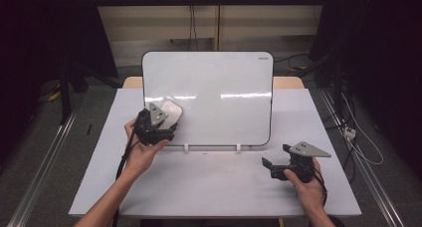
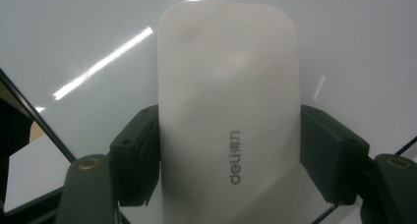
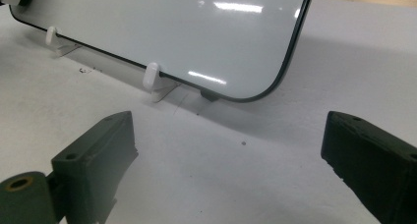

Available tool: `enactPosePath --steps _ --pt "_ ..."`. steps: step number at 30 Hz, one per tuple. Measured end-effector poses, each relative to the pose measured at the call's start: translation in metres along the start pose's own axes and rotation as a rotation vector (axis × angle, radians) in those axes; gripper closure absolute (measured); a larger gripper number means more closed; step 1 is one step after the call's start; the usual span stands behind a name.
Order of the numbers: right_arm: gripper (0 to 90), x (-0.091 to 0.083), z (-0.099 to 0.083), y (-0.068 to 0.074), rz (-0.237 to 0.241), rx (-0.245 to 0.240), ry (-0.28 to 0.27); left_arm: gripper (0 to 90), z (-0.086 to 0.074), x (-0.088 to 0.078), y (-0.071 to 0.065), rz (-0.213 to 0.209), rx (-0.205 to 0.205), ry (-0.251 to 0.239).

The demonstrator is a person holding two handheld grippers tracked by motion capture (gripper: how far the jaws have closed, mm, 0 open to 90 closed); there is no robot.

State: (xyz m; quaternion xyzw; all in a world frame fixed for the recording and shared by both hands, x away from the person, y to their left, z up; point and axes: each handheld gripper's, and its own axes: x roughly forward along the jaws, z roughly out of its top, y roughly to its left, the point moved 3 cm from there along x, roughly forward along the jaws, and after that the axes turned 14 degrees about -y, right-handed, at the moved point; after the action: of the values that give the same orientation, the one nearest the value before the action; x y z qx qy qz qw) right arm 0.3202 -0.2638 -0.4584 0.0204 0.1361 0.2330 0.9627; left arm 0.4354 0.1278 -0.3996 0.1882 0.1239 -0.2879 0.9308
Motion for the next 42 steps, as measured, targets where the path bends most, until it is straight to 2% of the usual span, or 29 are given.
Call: enactPosePath --steps 9,17,25,27,30,33,37,41,42 --pt "6.3 -0.001 -0.001 -0.003 0.0 0.002 -0.003 28.5 0.001 0.001 0.0 0.002 -0.025 -0.001" --pt "6.2 -0.003 -0.001 -0.004 -0.006 0.005 -0.003 14.0 0.001 0.003 -0.004 -0.019 -0.041 -0.004" --pt "5.9 -0.002 0.0 -0.002 -0.006 0.004 -0.005 6.0 0.008 -0.007 -0.004 -0.06 -0.1 -0.051" --pt "6.0 -0.001 0.0 -0.002 -0.003 0.001 -0.004 5.5 0.008 -0.009 -0.002 -0.053 -0.102 -0.041" --pt "5.9 -0.001 0.0 -0.002 -0.003 0.0 -0.003 4.6 0.009 -0.013 0.001 -0.096 -0.149 -0.044" --pt "5.9 -0.001 0.0 0.0 -0.003 -0.003 -0.005 4.3 0.009 -0.016 0.005 -0.103 -0.186 -0.045" --pt "5.9 -0.001 0.0 0.0 -0.005 -0.001 -0.006 4.3 0.008 -0.023 0.006 -0.107 -0.193 -0.048" --pt "5.8 -0.001 0.0 -0.001 -0.006 -0.002 -0.007 4.3 0.005 -0.03 0.004 -0.137 -0.202 -0.046" --pt "5.8 -0.001 0.0 0.0 -0.006 0.001 -0.007 4.4 0.005 -0.032 0.003 -0.132 -0.21 -0.055"
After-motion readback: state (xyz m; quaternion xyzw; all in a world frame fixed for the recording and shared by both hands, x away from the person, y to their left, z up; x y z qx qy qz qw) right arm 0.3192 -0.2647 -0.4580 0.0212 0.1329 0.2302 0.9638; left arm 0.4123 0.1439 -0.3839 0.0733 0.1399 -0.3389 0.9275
